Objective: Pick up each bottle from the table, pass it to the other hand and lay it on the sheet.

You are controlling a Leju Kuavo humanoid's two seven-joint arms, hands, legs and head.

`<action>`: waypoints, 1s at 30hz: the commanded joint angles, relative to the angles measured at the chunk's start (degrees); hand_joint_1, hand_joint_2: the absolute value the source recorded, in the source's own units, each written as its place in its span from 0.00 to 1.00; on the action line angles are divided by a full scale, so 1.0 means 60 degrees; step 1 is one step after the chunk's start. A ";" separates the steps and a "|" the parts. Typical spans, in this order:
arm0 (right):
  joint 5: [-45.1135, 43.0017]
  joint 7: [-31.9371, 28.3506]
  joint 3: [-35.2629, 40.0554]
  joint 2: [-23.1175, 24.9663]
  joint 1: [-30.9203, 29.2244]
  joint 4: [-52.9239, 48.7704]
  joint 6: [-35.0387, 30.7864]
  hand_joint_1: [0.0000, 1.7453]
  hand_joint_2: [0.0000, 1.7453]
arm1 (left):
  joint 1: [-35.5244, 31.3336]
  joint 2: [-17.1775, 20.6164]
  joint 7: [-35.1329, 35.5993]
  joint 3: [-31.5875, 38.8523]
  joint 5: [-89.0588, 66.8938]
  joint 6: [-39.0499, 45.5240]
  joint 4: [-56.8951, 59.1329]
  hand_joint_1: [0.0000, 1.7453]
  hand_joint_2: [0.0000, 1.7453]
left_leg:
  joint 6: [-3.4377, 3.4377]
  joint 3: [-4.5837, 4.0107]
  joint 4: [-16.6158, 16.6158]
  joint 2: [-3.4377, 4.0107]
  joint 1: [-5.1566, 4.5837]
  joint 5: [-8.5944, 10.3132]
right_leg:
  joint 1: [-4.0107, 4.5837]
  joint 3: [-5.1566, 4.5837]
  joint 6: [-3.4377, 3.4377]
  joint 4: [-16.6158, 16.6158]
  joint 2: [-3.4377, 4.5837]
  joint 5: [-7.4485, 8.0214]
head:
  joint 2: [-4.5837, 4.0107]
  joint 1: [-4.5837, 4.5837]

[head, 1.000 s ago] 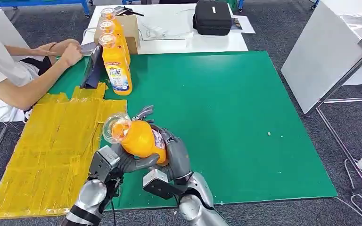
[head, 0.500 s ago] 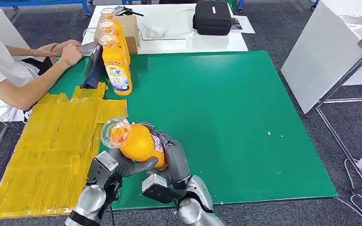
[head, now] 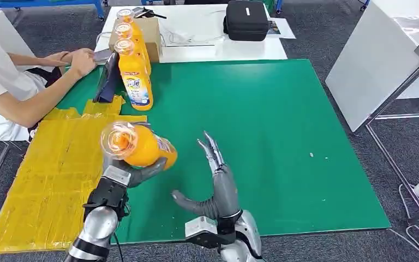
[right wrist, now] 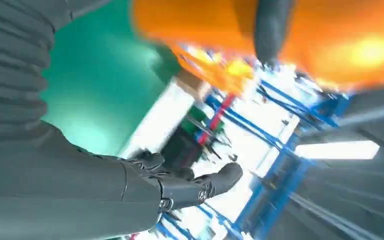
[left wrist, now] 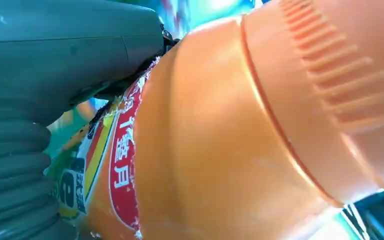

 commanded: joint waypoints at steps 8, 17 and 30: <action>-0.0317 -0.0265 -0.0024 -0.1170 0.0279 -0.2749 -0.0807 0.00 1.00 | -0.2357 0.0726 0.1973 0.1397 -0.7031 0.3019 0.3598 1.00 1.00 | -0.0013 0.0047 0.0001 -0.0031 0.0012 -0.0013 | 0.0007 0.0054 -0.0026 0.0003 0.0004 -0.0021 | 0.0000 -0.0004; -0.0903 -0.0252 -0.0206 -0.1450 -0.0133 -0.3008 -0.0468 0.00 1.00 | -0.3804 0.2383 0.6613 -0.2148 -1.0394 0.3019 0.6832 1.00 1.00 | -0.0019 0.0053 -0.0004 -0.0025 0.0014 -0.0003 | 0.0009 0.0052 -0.0038 0.0001 0.0009 -0.0004 | 0.0000 -0.0004; -0.2463 -0.0119 -0.0552 -0.1563 -0.0361 -0.2837 0.0737 0.00 1.00 | -0.4414 0.2314 0.7781 -0.3856 -1.0394 0.3019 0.9305 1.00 1.00 | -0.0028 0.0059 0.0001 -0.0029 0.0017 -0.0004 | 0.0015 0.0056 -0.0057 0.0004 0.0015 -0.0003 | 0.0000 -0.0004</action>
